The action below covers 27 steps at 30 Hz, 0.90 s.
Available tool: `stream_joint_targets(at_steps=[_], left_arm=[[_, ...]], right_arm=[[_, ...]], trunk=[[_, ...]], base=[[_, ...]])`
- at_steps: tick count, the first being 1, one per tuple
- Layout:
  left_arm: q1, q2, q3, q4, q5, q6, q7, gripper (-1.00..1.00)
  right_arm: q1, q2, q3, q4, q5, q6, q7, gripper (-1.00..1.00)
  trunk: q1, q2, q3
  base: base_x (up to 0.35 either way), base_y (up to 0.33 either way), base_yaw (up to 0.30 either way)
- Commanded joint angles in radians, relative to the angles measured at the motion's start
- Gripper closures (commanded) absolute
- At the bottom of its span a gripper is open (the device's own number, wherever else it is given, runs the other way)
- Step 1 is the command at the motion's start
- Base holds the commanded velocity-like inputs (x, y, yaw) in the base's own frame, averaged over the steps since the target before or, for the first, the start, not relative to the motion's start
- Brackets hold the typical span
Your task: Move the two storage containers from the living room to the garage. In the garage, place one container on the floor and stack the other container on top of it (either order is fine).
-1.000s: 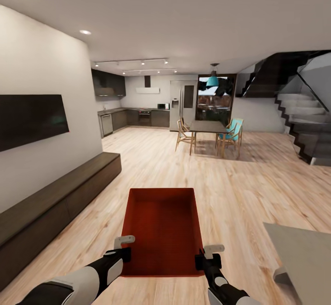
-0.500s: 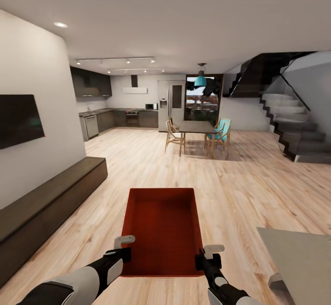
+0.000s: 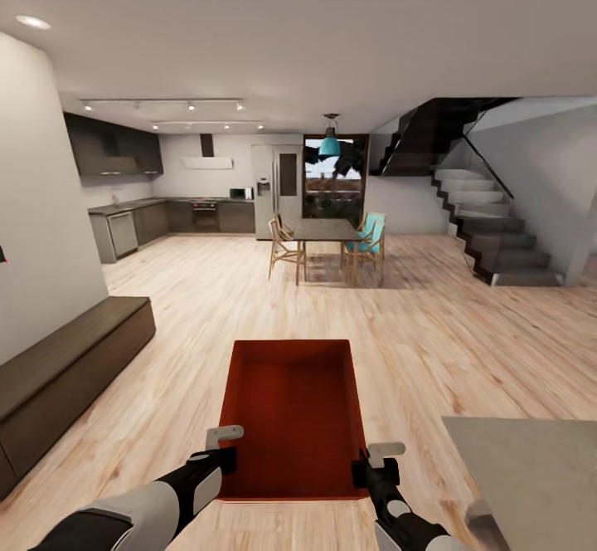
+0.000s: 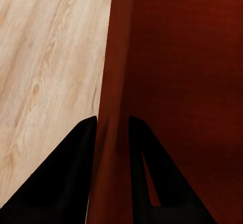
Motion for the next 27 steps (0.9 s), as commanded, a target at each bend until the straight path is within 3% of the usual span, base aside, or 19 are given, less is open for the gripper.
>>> stream_joint_targets(at_steps=[1,27], left_arm=[[-0.002,0.007,0.044,-0.003,0.001,-0.002,0.012,1.00],[-0.002,0.007,0.044,-0.003,0.001,-0.002,0.012,1.00]], right_arm=[[0.000,-0.006,0.008,0.010,-0.019,-0.005,-0.015,1.00],[0.000,-0.006,0.007,0.010,-0.019,0.000,-0.015,1.00]], trunk=[[0.001,-0.001,-0.002],[0.001,-0.001,-0.002]], base=[[0.321,0.000,-0.066],[0.321,0.000,-0.002]])
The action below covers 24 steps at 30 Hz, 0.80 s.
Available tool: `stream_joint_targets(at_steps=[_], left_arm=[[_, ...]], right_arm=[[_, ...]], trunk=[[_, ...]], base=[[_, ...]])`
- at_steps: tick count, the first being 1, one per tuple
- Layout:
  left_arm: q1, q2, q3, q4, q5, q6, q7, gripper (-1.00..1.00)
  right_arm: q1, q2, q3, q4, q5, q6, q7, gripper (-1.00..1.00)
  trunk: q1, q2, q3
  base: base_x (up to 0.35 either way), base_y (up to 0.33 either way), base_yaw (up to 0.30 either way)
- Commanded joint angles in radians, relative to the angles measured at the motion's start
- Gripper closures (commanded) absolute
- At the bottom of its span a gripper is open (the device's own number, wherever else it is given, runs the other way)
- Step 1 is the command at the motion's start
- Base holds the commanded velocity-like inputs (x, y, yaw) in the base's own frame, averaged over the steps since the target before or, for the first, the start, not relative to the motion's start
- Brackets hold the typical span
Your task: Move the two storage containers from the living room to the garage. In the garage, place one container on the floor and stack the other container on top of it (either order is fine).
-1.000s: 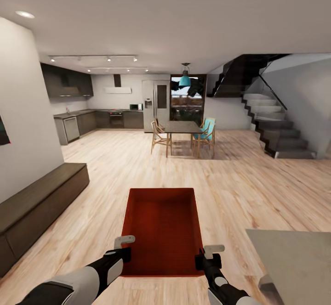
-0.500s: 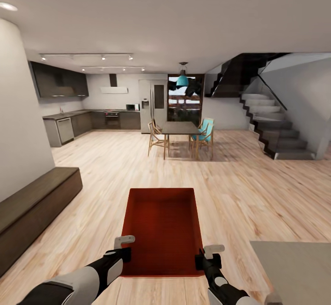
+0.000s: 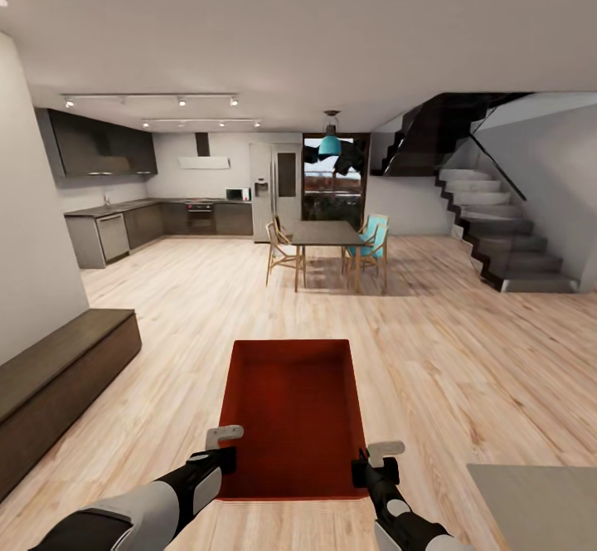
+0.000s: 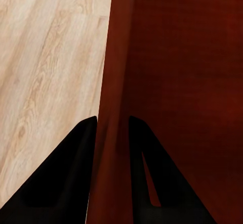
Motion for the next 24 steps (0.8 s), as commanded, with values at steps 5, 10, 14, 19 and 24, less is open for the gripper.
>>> stream_joint_targets(at_steps=[5,10,14,19,24], left_arm=[[-0.002,0.006,0.042,-0.003,0.000,-0.002,0.013,1.00],[-0.002,0.006,0.042,-0.003,0.000,-0.002,0.013,1.00],[-0.002,0.006,0.042,-0.003,0.000,-0.002,0.013,1.00],[-0.002,0.006,0.042,-0.004,0.000,-0.002,0.012,1.00],[-0.002,0.006,0.042,-0.003,0.000,-0.002,0.011,1.00]], right_arm=[[0.000,-0.007,0.003,0.013,-0.018,-0.007,-0.015,1.00],[0.000,-0.007,0.003,0.013,-0.018,-0.007,-0.015,1.00],[0.000,-0.007,0.003,0.013,-0.017,-0.007,-0.014,1.00],[0.000,-0.007,0.003,0.013,-0.017,-0.008,-0.014,1.00],[0.000,-0.007,0.003,0.013,-0.017,-0.010,-0.013,1.00]], trunk=[[0.001,-0.001,-0.002],[0.001,-0.001,-0.002],[0.001,-0.001,-0.002],[0.001,-0.001,-0.002],[0.001,-0.001,-0.002]], base=[[0.321,0.000,0.000],[0.321,0.000,0.000],[0.321,0.000,-0.133],[0.321,0.000,-0.237],[0.321,0.000,-0.281]])
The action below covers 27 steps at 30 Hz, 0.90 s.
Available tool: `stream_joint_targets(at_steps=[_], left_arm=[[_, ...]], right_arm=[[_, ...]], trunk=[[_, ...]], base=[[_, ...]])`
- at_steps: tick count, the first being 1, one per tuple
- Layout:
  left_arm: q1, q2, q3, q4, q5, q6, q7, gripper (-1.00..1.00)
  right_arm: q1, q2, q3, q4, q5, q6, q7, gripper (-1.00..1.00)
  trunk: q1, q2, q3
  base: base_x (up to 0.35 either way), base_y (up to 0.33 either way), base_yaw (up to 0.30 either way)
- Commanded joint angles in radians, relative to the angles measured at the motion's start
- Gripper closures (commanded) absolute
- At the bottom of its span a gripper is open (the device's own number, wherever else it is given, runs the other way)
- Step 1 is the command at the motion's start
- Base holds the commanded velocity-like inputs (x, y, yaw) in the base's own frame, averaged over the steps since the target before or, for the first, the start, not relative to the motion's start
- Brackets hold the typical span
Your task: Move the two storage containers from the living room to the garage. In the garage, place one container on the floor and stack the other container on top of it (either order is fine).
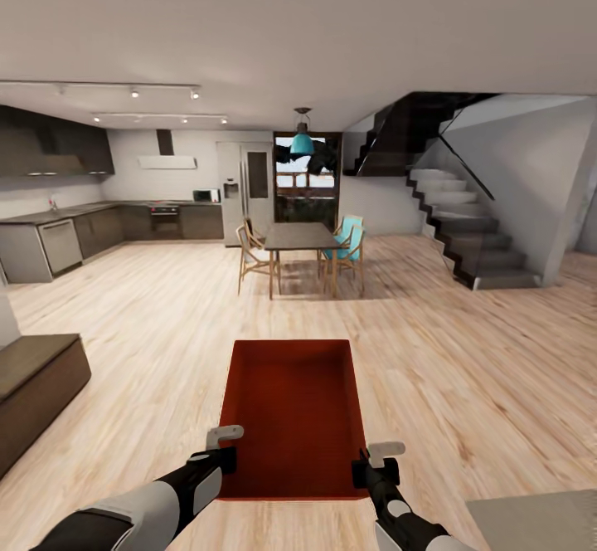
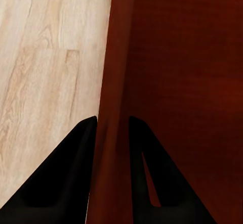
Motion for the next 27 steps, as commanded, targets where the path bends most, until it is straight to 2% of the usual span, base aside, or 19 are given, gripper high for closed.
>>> stream_joint_targets(at_steps=[1,17,27], left_arm=[[-0.002,0.007,0.044,-0.003,0.001,-0.002,0.010,1.00],[-0.002,0.007,0.044,-0.003,0.001,-0.002,0.010,1.00],[-0.002,0.007,0.044,-0.003,0.001,-0.002,0.010,1.00]], right_arm=[[-0.001,-0.006,0.007,0.009,-0.018,-0.005,-0.015,1.00],[-0.001,-0.006,0.007,0.009,-0.018,-0.005,-0.015,1.00],[-0.001,-0.006,0.006,0.009,-0.018,-0.004,-0.016,1.00]], trunk=[[0.001,-0.001,-0.002],[0.001,-0.001,-0.002],[0.001,-0.001,-0.002]], base=[[0.321,0.000,-0.283],[0.321,0.000,-0.281],[0.321,0.000,-0.027]])
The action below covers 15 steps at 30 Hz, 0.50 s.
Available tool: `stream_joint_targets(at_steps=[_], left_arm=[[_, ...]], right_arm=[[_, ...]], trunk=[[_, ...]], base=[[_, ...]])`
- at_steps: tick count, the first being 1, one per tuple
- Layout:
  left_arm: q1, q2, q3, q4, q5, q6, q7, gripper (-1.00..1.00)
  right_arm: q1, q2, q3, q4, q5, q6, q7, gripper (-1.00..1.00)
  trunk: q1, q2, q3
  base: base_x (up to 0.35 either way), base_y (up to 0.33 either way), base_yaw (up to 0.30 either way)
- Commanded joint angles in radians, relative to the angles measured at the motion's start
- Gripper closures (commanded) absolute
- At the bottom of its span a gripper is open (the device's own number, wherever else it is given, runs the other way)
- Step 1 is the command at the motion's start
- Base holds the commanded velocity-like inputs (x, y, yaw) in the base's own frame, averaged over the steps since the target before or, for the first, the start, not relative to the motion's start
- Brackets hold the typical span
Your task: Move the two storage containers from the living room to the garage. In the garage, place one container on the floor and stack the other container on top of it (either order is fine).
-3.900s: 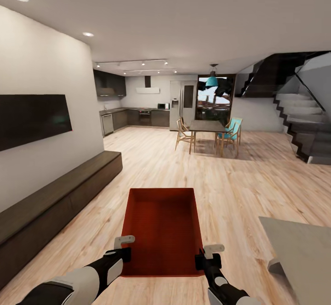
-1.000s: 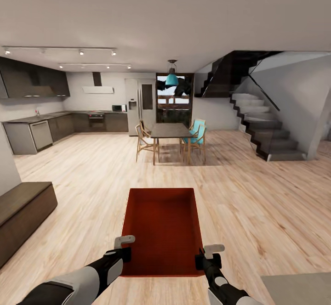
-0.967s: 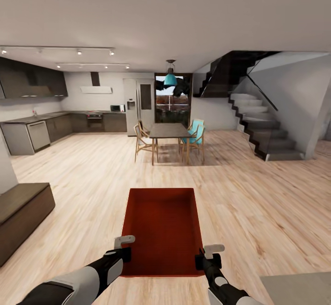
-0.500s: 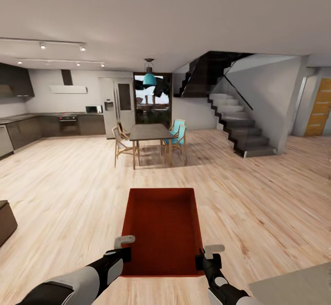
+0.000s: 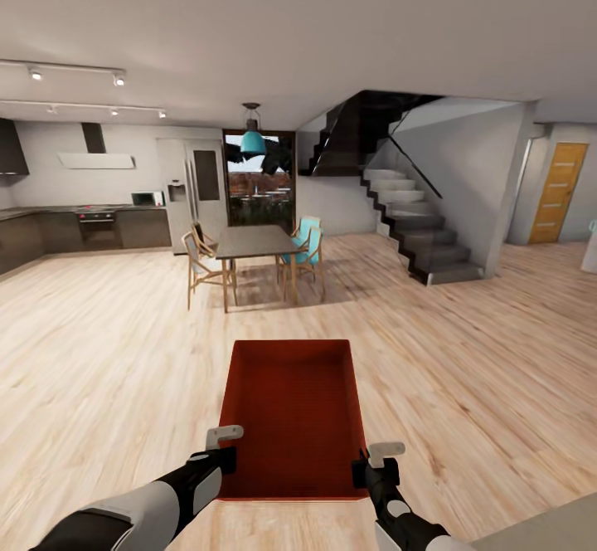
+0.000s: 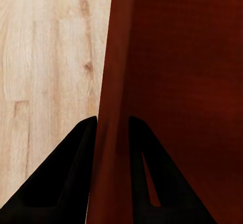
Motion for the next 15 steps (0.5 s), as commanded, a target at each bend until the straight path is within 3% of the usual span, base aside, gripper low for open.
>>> stream_joint_targets(at_steps=[1,15], left_arm=[[-0.002,0.006,0.044,-0.003,0.001,-0.002,0.011,1.00],[-0.002,0.006,0.044,-0.003,0.001,-0.001,0.011,1.00]], right_arm=[[0.000,-0.007,0.006,0.010,-0.018,-0.005,-0.015,1.00],[0.000,-0.005,0.006,0.009,-0.018,-0.006,-0.015,1.00]], trunk=[[0.001,-0.001,-0.002],[0.001,-0.001,-0.002]], base=[[0.322,0.000,0.000],[0.321,0.000,0.000]])
